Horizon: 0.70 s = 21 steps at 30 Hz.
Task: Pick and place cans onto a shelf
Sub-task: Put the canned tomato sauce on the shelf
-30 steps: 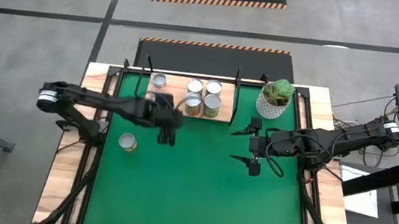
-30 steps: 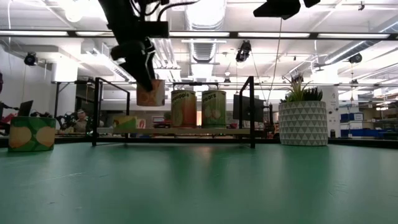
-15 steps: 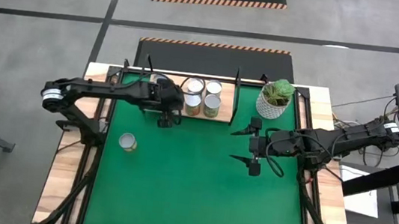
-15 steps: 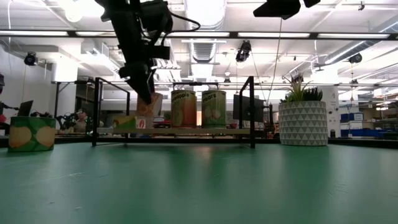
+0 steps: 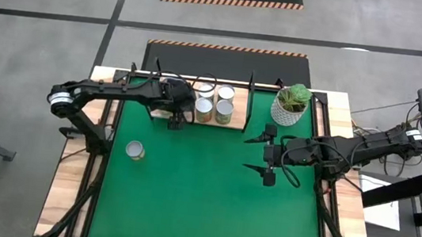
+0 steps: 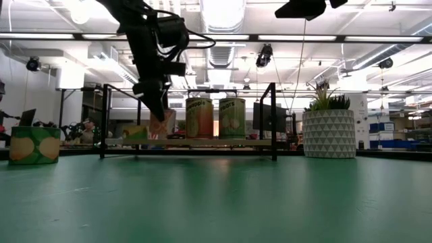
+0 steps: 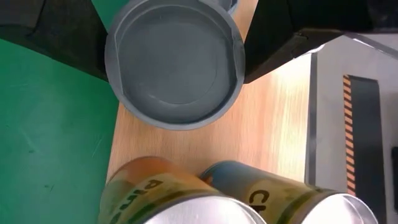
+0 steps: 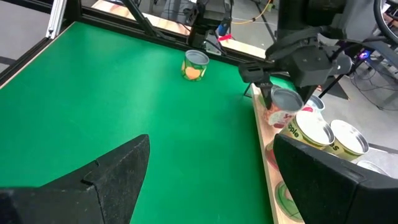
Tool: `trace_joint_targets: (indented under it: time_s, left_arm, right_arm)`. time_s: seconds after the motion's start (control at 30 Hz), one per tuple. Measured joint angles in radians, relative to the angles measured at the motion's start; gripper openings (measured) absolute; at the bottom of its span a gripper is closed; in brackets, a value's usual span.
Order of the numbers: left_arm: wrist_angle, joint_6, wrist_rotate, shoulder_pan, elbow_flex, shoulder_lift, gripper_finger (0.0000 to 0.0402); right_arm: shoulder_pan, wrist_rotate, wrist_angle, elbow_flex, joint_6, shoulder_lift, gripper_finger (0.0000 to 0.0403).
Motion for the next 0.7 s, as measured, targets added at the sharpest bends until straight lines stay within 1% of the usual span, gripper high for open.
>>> trace_joint_targets:
  time_s: [0.7]
  left_arm:
    - [0.01,0.034,0.003,0.012,0.0,0.002,0.0314]
  right_arm:
    - [0.0,0.0,0.0,0.0,-0.008,0.0,0.0329]
